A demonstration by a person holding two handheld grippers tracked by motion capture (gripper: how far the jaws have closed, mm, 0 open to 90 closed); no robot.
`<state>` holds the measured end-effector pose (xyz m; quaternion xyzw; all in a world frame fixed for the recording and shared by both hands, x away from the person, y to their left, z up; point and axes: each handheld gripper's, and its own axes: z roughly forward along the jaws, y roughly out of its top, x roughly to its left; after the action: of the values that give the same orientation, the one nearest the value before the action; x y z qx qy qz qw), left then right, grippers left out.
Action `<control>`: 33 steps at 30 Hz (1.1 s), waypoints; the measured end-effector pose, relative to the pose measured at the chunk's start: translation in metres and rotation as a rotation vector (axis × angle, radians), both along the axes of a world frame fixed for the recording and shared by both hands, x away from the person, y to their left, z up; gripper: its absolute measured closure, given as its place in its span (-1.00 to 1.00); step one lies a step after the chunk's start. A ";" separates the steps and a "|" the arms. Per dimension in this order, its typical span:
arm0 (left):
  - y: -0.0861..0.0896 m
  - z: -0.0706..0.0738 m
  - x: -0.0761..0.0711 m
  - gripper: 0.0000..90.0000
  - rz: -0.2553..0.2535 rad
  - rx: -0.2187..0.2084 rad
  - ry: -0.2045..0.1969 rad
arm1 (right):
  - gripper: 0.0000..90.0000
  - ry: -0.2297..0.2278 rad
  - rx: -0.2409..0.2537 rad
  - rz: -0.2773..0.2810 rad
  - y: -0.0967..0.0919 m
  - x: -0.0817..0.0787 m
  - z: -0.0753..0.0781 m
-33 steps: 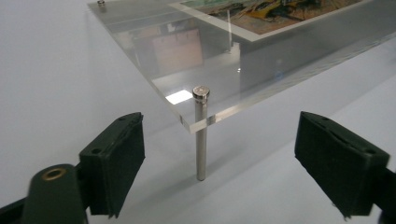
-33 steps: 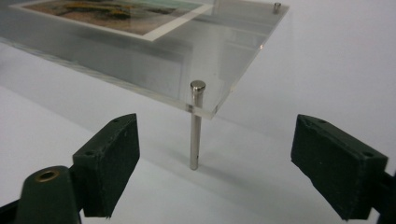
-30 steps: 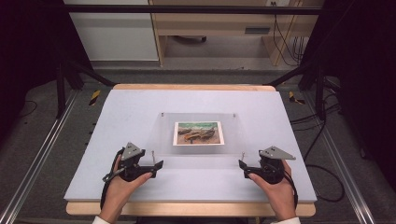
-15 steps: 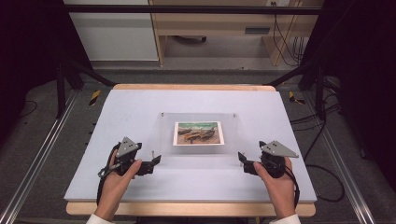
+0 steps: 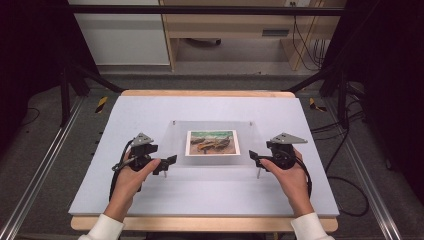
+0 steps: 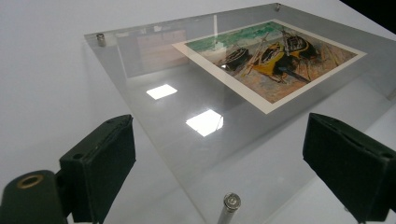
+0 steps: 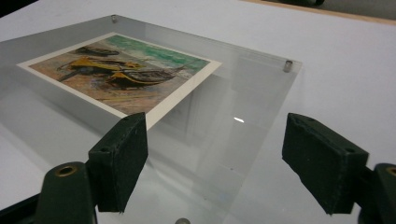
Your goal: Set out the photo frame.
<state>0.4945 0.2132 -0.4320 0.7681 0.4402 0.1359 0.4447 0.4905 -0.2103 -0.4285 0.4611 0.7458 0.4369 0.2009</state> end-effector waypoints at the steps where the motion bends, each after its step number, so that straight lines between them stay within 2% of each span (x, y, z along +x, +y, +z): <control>1: -0.001 -0.001 0.000 -0.79 0.001 -0.003 -0.002 | -0.48 0.004 0.005 0.000 -0.002 0.000 -0.002; 6: -0.002 -0.006 0.000 -0.69 0.018 -0.002 0.003 | -0.47 0.037 0.020 -0.001 -0.005 -0.001 -0.004; 9: 0.000 -0.010 0.001 -0.65 0.035 -0.029 0.011 | -0.47 0.063 0.055 0.007 -0.004 -0.001 -0.007; 11: 0.001 -0.013 0.003 -0.60 0.035 -0.064 0.030 | -0.47 0.071 0.049 0.012 -0.003 0.001 -0.009; 14: 0.001 -0.016 0.003 -0.53 0.033 -0.072 0.046 | -0.47 0.097 0.060 0.013 -0.001 0.003 -0.013; 19: 0.002 -0.019 0.005 -0.54 0.042 -0.100 0.062 | -0.50 0.126 0.094 0.033 0.000 0.003 -0.017; 23: 0.005 -0.022 0.006 -0.55 0.051 -0.146 0.097 | -0.51 0.145 0.109 0.031 0.000 0.002 -0.017; 27: 0.007 -0.025 0.007 -0.57 0.056 -0.178 0.124 | -0.56 0.174 0.147 0.027 -0.002 0.002 -0.019; 33: 0.008 -0.026 0.007 -0.58 0.053 -0.197 0.141 | -0.61 0.197 0.165 0.026 -0.003 0.001 -0.020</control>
<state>0.5019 0.2212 -0.4583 0.7167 0.5015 0.0495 0.4821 0.4917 -0.2129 -0.4485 0.5071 0.7292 0.4520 0.0826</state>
